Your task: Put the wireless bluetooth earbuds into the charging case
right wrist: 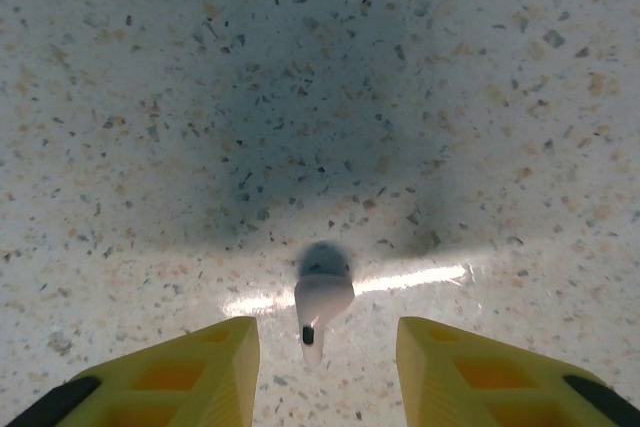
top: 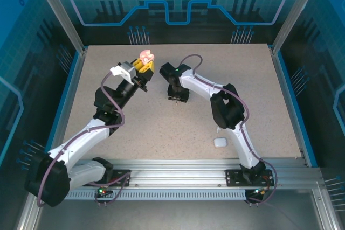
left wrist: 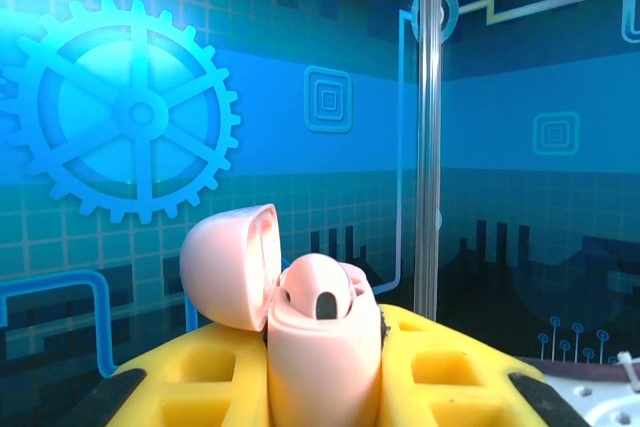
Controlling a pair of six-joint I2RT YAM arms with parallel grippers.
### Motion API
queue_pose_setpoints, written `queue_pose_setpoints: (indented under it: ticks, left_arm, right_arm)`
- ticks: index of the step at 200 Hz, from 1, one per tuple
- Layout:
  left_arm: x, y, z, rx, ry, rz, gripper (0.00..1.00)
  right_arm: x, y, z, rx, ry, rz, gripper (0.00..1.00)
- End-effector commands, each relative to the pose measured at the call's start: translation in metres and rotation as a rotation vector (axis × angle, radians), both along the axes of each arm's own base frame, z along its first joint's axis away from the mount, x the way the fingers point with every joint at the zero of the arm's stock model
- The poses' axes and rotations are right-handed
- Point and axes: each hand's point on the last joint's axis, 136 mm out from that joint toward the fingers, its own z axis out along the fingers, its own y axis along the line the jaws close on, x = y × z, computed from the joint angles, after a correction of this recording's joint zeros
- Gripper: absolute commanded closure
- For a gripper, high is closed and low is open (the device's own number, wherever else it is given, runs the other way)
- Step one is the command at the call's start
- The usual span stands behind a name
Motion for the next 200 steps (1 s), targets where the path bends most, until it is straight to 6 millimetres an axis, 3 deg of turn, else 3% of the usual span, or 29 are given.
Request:
queue_pose_setpoints:
  ticks: [1, 80, 147, 200]
  left_arm:
    - [-0.005, 0.007, 0.007, -0.033, -0.021, 0.009, 1.0]
    - [-0.003, 0.011, 0.004, -0.035, -0.016, 0.018, 1.0]
    - [-0.003, 0.009, 0.004, -0.035, -0.011, 0.008, 1.0]
    - [-0.002, 0.006, 0.003, -0.03, -0.001, -0.008, 1.0]
  right_arm:
    - [-0.005, 0.001, -0.012, -0.029, 0.037, -0.011, 0.59]
    - [-0.006, 0.002, -0.026, -0.038, 0.058, -0.012, 0.62]
    - [-0.006, -0.002, -0.032, -0.047, 0.068, -0.003, 0.75]
    - [-0.006, -0.006, -0.026, -0.037, 0.044, 0.03, 0.89]
